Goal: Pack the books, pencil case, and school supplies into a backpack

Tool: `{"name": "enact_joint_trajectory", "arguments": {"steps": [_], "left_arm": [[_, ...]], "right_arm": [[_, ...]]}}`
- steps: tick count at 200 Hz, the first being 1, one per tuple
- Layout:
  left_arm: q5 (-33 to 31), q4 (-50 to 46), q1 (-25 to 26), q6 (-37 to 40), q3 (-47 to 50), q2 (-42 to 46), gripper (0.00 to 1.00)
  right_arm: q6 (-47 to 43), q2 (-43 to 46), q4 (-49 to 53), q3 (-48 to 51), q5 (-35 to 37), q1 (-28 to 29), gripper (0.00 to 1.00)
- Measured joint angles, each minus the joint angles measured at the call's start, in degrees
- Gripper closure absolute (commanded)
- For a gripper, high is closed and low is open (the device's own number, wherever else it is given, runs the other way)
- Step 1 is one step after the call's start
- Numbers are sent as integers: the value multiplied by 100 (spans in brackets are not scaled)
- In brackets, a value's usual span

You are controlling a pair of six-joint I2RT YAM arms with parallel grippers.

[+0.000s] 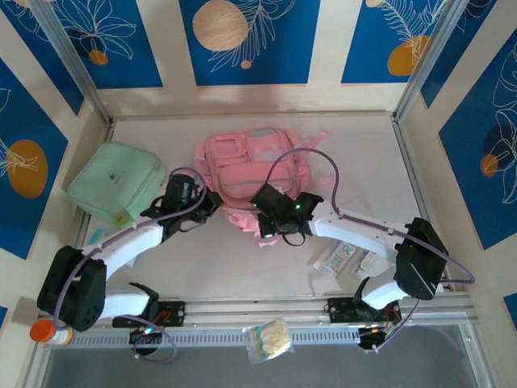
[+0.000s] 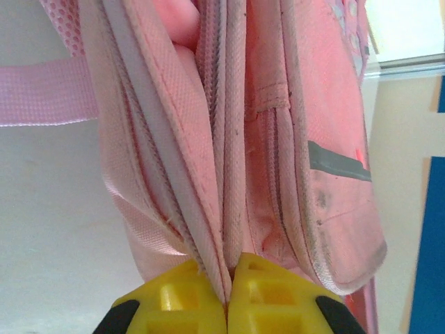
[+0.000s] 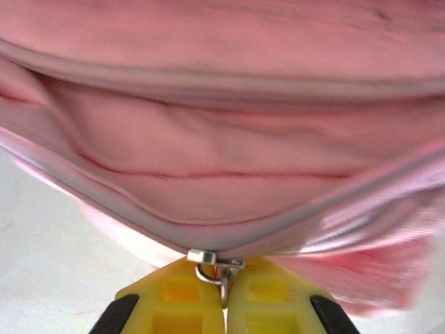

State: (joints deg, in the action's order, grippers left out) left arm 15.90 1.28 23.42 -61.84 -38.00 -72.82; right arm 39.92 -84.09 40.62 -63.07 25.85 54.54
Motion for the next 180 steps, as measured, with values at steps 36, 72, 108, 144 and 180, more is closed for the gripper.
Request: {"name": "enact_joint_trajectory", "arguments": {"steps": [36,72,108,144,180], "left_arm": [[271,-726,-341,699,-540,-173,100],[315,-1104,-599,1189,-879,-455,73],[166,-1252,-745,1469,-822,-133,53],[509,-501,-573,509,186,719,46],[74,-232,282,-540,857,1211,41]], "right_arm": [[-160,-61,-74,-79,-103,103,100],[-133,-496,-125,-378,-151,212,100],[17,-649,-44,-407,-188,212,100],[214,-737,-22,-398,-234,245,100],[302,-828,-24,-398,-254,273,100]]}}
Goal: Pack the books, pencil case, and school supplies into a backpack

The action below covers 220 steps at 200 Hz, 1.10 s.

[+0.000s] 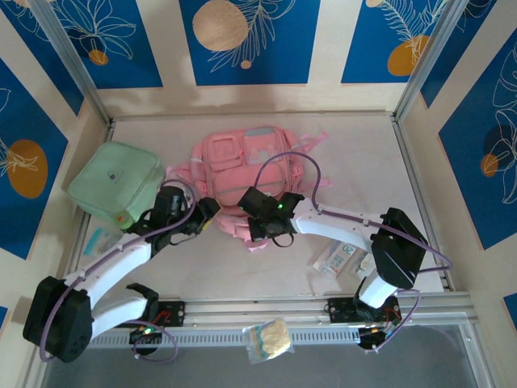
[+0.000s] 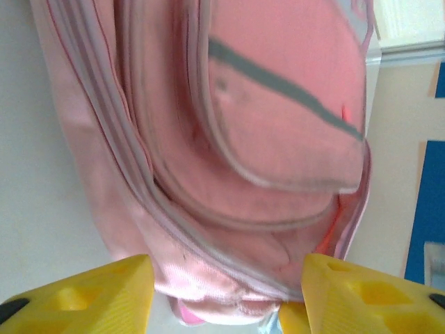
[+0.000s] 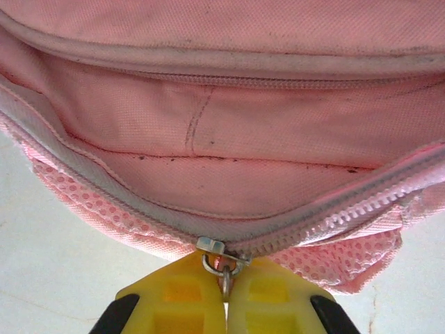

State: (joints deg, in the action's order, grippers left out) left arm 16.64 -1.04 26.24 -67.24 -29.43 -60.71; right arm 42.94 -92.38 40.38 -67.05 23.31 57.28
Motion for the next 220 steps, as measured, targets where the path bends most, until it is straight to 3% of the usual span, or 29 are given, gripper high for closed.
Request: {"name": "enact_joint_trajectory", "arguments": {"steps": [32,56,86,114,140,171,220], "left_arm": [[-605,363,728,-732,4,-190,35],[-914,750,929,-1093,-15,-699,38],[-1123,922,960,-1355,-131,-1309,53],[-1320,758,988,-1342,-293,-1449,74],[-1397,505,988,-1187,-428,-1449,100],[-1261,114,765,-769,-713,-1449,100],[-953,-323,-122,-90,-846,-1224,100]], "right_arm": [[20,0,-7,0,0,13,100],[15,0,-2,-2,0,15,100],[-33,0,11,-13,-2,13,100],[-118,4,125,-76,2,13,100],[-184,33,234,-144,24,2,100],[-267,146,273,-153,35,-83,100],[-459,977,208,28,-269,-507,100]]}}
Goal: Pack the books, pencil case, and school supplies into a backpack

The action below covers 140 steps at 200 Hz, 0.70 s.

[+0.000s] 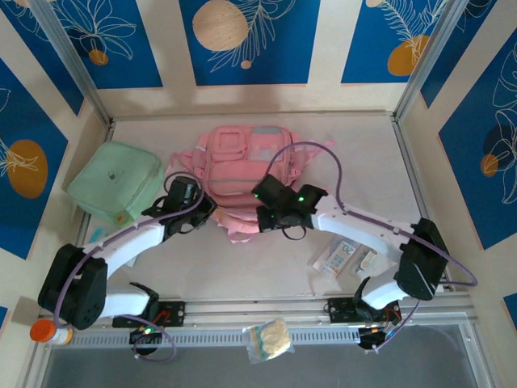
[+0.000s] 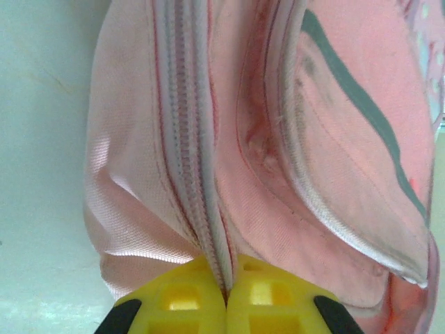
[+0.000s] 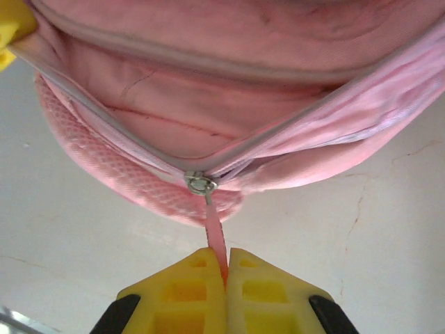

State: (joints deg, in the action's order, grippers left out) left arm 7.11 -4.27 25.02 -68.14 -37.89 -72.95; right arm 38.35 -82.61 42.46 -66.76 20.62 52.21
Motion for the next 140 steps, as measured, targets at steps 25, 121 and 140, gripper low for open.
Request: {"name": "enact_joint_trajectory", "arguments": {"steps": [25,121,140], "left_arm": [[260,-293,-225,352,-192,111,100],[310,-968,-492,1001,-544,111,100],[313,-1185,-599,1226,-774,94,100]], "right_arm": [[-114,310,-63,367,-278,-420,100],[-455,114,236,313,31,-352,100],[-343,254,219,483,238,-610,100]]}}
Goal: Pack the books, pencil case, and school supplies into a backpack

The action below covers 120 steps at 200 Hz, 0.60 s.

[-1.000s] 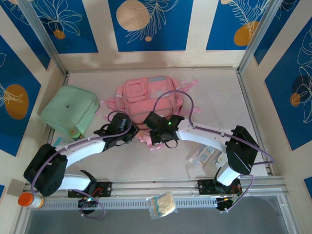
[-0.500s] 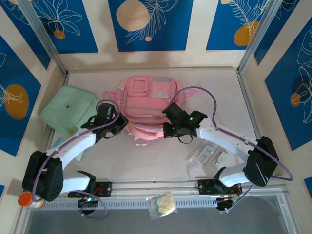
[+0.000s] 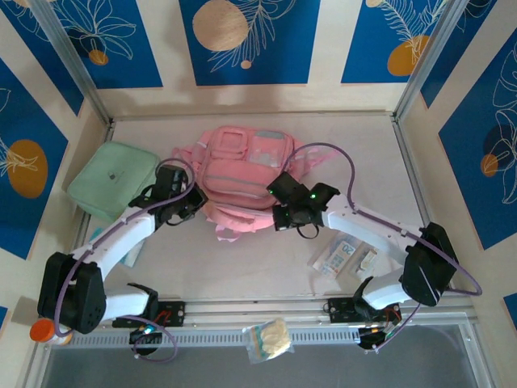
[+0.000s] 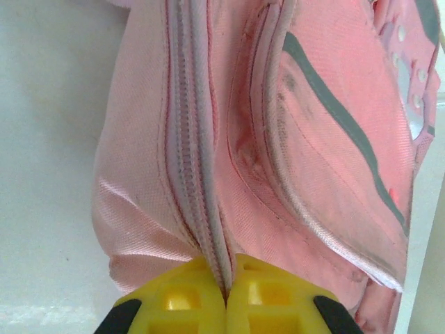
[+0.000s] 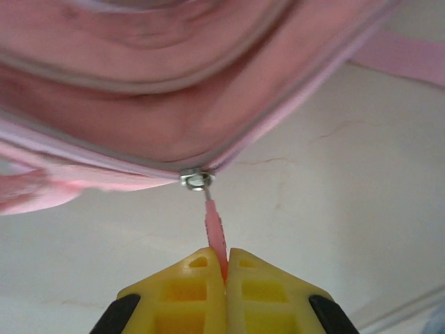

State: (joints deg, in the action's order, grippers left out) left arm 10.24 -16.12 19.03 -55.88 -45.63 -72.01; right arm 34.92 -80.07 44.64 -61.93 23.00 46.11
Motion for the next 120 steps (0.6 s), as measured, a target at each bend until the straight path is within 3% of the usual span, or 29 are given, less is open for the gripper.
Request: {"name": "enact_joint_trajectory", "arguments": {"steps": [29,75,88,120], "left_arm": [[68,-140,-153,247,-262,-234,100],[59,-262,-452,691,-855,-892,100],[46,-251,-487,804,-938,-951,80],[7,-188,-494,949,-876,-780,58]], "right_arm": [[-15,306,-286,262,-15,-140,100],[-267,271,-785,262,-210,446,100],[-260,118,-817,214,-249,503,100],[-256,-310,-960,177,-271,575,100]]}}
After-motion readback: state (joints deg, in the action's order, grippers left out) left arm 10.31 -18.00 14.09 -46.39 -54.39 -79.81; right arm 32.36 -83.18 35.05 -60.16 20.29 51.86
